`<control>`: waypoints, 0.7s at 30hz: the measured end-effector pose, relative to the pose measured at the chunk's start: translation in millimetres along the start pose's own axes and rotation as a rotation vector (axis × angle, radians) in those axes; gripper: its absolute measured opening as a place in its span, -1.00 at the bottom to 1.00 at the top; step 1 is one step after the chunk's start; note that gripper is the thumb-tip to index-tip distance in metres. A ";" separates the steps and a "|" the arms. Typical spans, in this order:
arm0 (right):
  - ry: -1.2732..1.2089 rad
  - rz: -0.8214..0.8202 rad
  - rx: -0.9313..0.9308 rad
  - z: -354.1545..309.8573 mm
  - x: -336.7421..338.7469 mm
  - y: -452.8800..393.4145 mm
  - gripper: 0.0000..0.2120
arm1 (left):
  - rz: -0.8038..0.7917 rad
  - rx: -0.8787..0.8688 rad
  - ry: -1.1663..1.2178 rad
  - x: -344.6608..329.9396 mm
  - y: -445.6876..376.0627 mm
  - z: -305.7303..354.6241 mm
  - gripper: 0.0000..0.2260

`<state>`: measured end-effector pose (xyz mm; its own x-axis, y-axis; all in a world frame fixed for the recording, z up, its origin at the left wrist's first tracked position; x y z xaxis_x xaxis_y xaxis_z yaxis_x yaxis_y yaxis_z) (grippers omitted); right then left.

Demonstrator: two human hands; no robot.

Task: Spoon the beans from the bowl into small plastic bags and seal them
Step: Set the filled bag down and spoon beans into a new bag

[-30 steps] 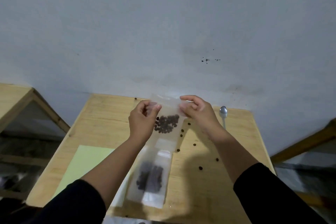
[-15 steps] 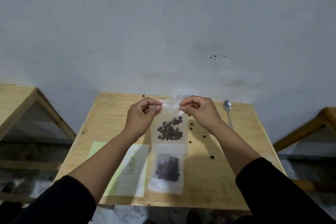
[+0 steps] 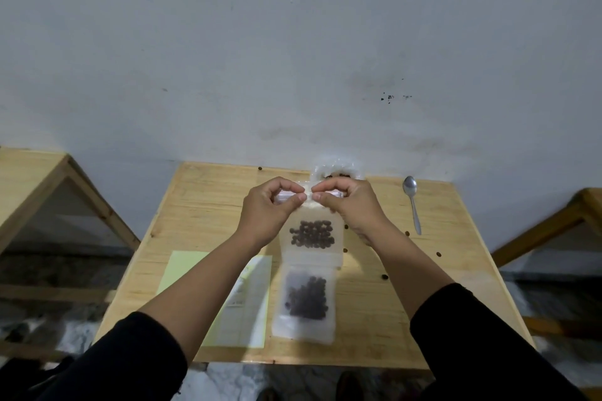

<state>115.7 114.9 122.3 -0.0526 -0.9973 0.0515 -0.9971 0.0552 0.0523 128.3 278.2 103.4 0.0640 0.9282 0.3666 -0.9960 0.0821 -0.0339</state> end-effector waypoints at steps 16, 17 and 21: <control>-0.031 0.081 -0.302 82.9 4.7 36.0 -0.93 | -0.072 0.132 -0.228 -24.5 22.4 -54.0 -0.92; -0.017 0.109 -0.322 93.8 6.6 38.4 -0.93 | -0.082 0.133 -0.278 -29.2 25.7 -62.0 -0.89; 0.174 0.191 -0.377 130.8 11.2 45.9 -0.89 | -0.163 0.148 -0.483 -50.6 39.2 -94.1 -0.71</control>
<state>62.2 100.0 -5.2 -0.1918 -0.9461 0.2608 -0.8791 0.2837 0.3830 91.8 268.6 -4.0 0.2175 0.6322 0.7437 -0.9759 0.1266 0.1777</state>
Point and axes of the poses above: each hand's wrist, its own y-axis away from the middle knuckle, its own x-axis out of the back of the hand, z = x × y, the point moved 7 cm from there along -y, towards the middle knuckle, and after that the axes turned 11 degrees about -y, right-handed, at the moved point
